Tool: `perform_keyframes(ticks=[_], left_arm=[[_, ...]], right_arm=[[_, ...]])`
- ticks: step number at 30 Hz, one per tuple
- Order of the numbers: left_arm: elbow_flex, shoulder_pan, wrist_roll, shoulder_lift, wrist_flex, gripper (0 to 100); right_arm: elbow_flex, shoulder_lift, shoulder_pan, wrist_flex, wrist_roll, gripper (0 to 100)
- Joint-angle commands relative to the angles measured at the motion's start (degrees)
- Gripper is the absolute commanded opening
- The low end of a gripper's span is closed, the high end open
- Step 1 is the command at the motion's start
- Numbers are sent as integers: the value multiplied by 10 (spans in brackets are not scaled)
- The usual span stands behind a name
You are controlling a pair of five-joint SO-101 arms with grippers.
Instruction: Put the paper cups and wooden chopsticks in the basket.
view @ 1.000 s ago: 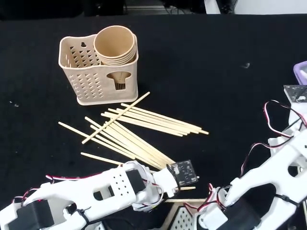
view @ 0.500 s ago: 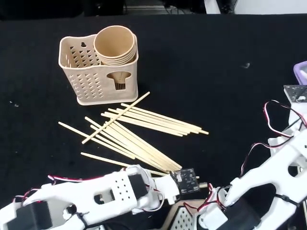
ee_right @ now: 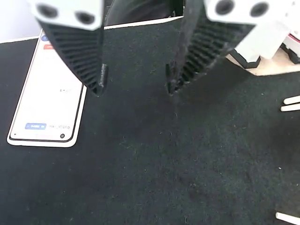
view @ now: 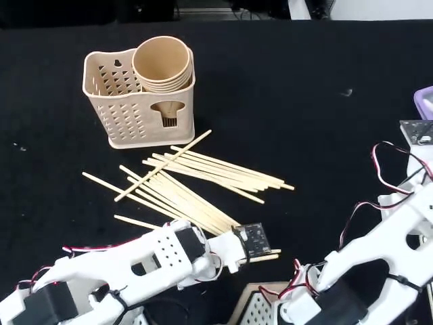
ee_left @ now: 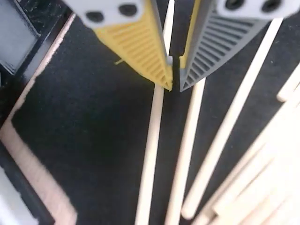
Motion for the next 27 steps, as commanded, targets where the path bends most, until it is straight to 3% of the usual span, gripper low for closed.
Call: perform_keyframes(ticks=[1,8,14,21,27], left_arm=[[-23,-27,-34,-5,-11,34],[-25,-128,-80,-4,-10,144],[-30,-109,-80,-5,-5,149],[-132,-80,-79,-4,89,149],[-67,-85,-80,17,-47,149]], right_arm=[[-4,-15,9,4,6,216],[-4,-15,9,4,6,216],[-4,-15,7,4,3,216],[-3,-15,9,4,5,216],[-3,-13,9,4,6,216]])
